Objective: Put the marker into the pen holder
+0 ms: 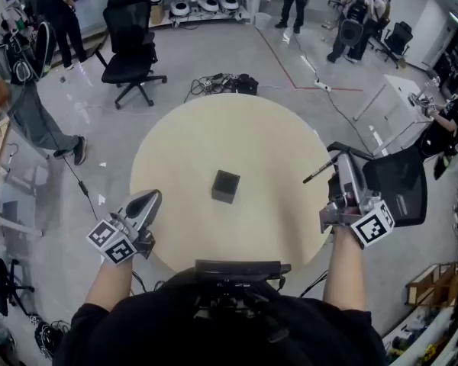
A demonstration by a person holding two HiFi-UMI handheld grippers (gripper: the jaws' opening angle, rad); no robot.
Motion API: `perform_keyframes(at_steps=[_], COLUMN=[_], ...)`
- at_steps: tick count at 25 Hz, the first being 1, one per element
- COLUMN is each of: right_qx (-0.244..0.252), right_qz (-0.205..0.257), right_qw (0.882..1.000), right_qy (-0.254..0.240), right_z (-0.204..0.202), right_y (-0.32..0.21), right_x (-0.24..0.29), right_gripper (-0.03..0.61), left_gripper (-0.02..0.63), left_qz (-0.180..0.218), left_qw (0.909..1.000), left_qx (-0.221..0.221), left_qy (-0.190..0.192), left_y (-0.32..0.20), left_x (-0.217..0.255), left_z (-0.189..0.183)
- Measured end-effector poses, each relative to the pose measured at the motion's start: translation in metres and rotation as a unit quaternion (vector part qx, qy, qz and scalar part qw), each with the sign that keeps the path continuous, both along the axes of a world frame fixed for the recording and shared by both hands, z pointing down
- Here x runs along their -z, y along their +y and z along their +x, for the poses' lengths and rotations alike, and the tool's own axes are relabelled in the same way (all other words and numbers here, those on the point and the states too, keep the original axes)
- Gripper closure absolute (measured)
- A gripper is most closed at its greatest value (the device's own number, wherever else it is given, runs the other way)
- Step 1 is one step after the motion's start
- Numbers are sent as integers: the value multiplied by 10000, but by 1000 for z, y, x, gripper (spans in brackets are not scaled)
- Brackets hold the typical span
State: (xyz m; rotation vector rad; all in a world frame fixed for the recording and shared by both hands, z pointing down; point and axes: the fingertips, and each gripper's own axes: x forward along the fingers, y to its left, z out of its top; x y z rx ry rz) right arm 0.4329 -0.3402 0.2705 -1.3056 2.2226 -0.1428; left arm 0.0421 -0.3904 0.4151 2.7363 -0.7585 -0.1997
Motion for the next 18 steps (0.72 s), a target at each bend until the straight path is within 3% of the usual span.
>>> perform_keyframes(at_steps=[11,18], right_qx=[607,664], right_qz=[-704,-1254], right_qw=[9955,9899], right_qy=[183,23], right_z=[-53,-80], right_y=[-110,-145], right_x=[-81,-166], right_gripper=[518,518], left_gripper=[612,612], left_qz=[-561,-855], left_qw=[9979,9952], left_qx=[274,382], left_qy=[-194,-292], left_y=[-16,-14], left_x=[-37,-79], left_z=[-15,-32])
